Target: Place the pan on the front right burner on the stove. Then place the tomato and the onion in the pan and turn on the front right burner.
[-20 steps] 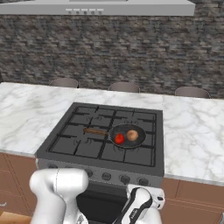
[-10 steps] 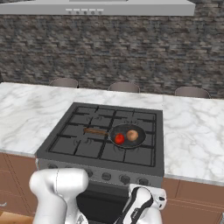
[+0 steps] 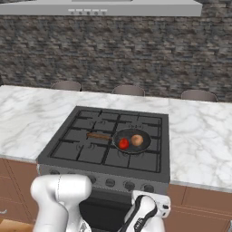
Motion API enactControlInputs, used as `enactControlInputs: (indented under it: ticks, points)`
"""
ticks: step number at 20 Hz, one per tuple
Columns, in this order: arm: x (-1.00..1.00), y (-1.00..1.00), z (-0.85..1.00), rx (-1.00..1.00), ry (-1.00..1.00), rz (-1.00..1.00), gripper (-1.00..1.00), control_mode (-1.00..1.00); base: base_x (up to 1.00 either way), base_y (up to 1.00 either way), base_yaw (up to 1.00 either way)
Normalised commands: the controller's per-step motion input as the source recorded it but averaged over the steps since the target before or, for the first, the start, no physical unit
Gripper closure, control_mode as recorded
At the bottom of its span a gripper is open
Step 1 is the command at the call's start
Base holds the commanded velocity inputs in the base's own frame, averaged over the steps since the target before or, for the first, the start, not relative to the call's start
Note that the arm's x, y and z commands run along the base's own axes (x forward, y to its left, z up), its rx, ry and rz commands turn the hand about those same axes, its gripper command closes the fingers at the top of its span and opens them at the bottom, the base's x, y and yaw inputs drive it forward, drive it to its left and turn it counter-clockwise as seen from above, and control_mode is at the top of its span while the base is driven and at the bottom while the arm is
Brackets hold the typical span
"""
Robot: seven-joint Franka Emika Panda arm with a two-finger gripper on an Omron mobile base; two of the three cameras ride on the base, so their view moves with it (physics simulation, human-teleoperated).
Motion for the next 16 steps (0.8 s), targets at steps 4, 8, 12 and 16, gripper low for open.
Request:
enactControlInputs:
  ticks: [4,8,12,16]
  points:
    - [-0.01,0.15,0.00,-0.15,-0.22,0.00,1.00,-1.00,0.00,0.00,0.00]
    - [0.00,0.14,0.00,-0.21,-0.20,0.00,1.00,-1.00,0.00,0.00,0.00]
    - [0.00,0.09,0.00,-0.28,-0.22,0.00,1.00,-1.00,0.00,0.00,0.00]
    - [0.00,0.10,0.00,-0.34,-0.23,0.00,1.00,-1.00,0.00,0.00,0.00]
